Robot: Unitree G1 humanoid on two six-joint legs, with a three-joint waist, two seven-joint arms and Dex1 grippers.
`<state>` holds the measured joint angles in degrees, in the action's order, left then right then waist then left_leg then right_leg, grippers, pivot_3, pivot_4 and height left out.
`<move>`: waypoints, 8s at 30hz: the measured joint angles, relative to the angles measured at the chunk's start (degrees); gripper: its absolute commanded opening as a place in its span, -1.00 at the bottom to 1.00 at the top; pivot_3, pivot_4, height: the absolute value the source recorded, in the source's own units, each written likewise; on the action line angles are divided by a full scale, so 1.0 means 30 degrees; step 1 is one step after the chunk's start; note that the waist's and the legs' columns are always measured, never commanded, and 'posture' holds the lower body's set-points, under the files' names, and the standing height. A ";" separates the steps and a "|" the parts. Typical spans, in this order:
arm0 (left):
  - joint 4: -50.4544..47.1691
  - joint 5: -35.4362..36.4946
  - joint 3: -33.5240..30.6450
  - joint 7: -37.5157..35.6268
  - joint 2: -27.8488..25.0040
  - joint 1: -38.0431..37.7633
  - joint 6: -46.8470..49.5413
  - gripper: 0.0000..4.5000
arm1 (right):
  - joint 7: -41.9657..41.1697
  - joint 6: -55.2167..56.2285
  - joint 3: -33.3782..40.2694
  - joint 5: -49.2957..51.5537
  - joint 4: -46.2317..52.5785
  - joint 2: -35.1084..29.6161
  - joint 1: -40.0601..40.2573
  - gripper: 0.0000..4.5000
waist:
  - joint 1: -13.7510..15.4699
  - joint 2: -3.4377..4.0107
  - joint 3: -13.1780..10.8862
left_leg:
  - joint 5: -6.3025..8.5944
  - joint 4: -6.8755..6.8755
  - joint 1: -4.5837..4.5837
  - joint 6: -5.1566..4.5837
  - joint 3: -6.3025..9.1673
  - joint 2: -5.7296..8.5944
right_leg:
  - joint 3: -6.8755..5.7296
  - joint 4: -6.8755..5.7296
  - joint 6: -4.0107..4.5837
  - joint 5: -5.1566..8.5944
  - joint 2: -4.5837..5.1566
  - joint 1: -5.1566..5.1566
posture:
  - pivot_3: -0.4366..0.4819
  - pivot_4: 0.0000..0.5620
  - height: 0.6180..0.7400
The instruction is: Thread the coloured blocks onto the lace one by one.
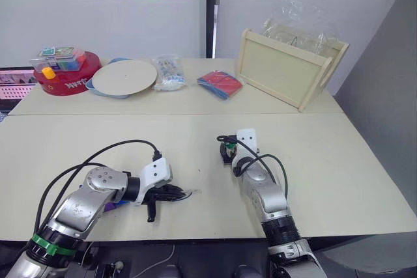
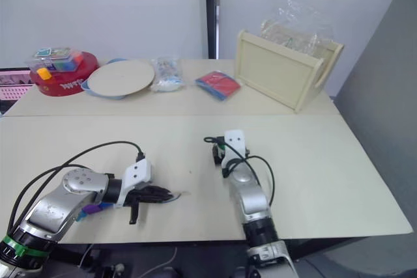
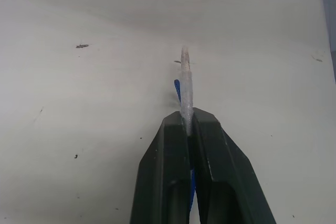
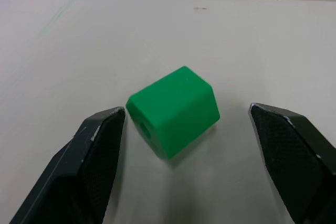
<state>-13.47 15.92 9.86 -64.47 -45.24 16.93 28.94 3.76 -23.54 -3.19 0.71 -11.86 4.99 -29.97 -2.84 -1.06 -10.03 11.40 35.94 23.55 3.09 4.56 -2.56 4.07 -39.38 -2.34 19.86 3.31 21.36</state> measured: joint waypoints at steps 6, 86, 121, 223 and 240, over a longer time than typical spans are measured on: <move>0.0000 0.0000 0.0000 0.0081 0.0001 -0.0005 0.0000 -1.00 | -0.2273 0.1200 -0.0334 0.0196 -0.0885 -0.0992 -0.0157 0.78 | -0.0037 0.0000 0.0000 | 0.0000 0.0002 -0.0007 0.0000 -0.0002 0.0002 | 0.0001 -0.0002 0.0000 0.0000 0.0000 -0.0001 | -0.05 -0.47 1.00; -0.0740 -0.0839 0.2547 -0.0445 0.0237 0.1467 0.0117 -1.00 | -2.6504 0.4544 -0.4958 0.3564 -0.0868 -1.3669 -0.1056 0.76 | 0.0137 -0.0015 -0.0005 | 0.0006 0.0095 0.0001 -0.0017 -0.0003 0.0001 | -0.0015 0.0091 0.0001 0.0000 -0.0001 -0.0094 | -0.05 -0.47 1.00; -0.1259 -0.1563 0.5571 0.0984 0.2378 0.5383 0.5018 -1.00 | -2.4947 0.3512 -0.4600 0.3184 0.3447 -1.3029 0.2033 -0.44 | 0.0117 -0.0015 -0.0003 | 0.0004 0.0121 -0.0013 -0.0015 0.0003 0.0000 | -0.0012 0.0064 0.0000 0.0000 -0.0012 -0.0106 | -0.05 -0.47 1.00; 0.1001 -0.1879 0.4135 0.0757 0.3757 0.2349 -0.0800 -0.99 | -2.3010 0.0683 -0.5423 0.2471 0.5690 -1.2545 0.2374 -0.44 | 0.0143 -0.0022 0.0003 | 0.0020 0.0110 -0.0215 -0.0032 0.0013 0.0001 | -0.0029 0.0131 -0.0007 0.0004 -0.0005 -0.0345 | -0.05 -0.47 1.00; 0.0832 -0.1716 0.3752 0.0345 0.2792 0.2157 -0.0233 -0.75 | -2.2743 0.0609 -0.5459 0.2470 0.5761 -1.2523 0.2375 -0.44 | 0.0141 -0.0021 0.0002 | 0.0020 0.0103 -0.0215 -0.0032 0.0012 0.0001 | -0.0029 0.0132 -0.0008 0.0004 -0.0005 -0.0343 | -0.05 -0.47 1.00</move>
<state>-10.97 10.77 21.12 -63.44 -36.86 23.40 28.24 -64.47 -21.71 -19.57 8.12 5.43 -32.58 -22.84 -2.42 -1.12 -10.03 11.46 36.25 22.90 2.99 4.60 -2.56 3.99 -38.98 -2.36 19.87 3.30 20.33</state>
